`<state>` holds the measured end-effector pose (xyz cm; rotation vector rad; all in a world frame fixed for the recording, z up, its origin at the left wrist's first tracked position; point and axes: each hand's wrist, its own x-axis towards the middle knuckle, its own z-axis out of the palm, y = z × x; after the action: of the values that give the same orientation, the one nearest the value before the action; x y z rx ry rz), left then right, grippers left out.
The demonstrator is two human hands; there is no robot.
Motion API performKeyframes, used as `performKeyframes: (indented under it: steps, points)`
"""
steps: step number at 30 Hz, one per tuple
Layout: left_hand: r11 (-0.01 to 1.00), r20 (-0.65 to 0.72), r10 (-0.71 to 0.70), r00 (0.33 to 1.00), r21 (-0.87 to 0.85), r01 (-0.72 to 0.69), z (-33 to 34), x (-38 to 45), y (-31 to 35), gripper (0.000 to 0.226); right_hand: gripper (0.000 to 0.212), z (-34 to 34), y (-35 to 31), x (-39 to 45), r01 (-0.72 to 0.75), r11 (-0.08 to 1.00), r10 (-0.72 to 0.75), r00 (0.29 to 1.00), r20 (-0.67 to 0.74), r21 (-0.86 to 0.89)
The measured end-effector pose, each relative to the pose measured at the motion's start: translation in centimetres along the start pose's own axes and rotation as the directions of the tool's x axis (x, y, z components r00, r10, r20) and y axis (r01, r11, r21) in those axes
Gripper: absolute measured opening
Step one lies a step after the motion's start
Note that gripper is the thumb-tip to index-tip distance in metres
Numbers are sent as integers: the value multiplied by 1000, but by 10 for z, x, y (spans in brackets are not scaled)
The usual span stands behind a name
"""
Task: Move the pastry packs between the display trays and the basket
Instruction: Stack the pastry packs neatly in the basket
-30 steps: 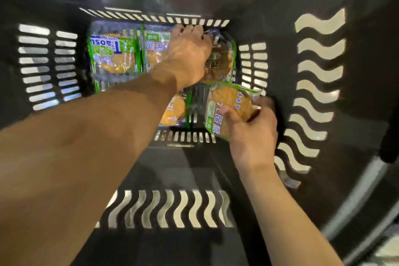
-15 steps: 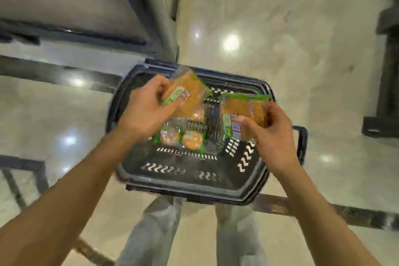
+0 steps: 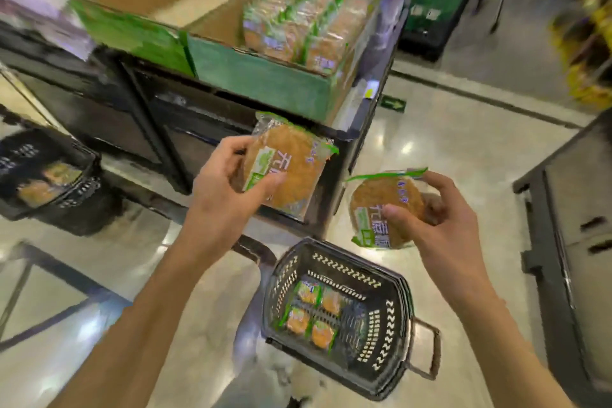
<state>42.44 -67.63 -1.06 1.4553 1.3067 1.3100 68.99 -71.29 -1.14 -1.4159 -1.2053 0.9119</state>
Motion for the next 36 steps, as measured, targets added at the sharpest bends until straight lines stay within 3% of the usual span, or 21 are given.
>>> performKeyframes:
  steps: [5,11,20,28,36]
  points:
    - [999,-114,33,993,-39,-37,-82,-25,30,43,48,65,-59,-23,98,994,-99,995,21,45]
    - [998,-209,-19,978,-69,5,-179,12,0,42,46,171,-74,-3,107,993,-109,993,35,58]
    - [988,-96,-144,985,-70,138,-304,105,-55,41,43,319,-88,67,38,995,-25,989,-147,89]
    - [994,100,-85,991,-60,91,-256,241,-63,41,50,291,-96,134,70,997,-78,928,-363,-36]
    - [999,249,-18,968,38,9,-182,383,-66,46,53,250,-72,260,113,993,-109,908,-404,-14]
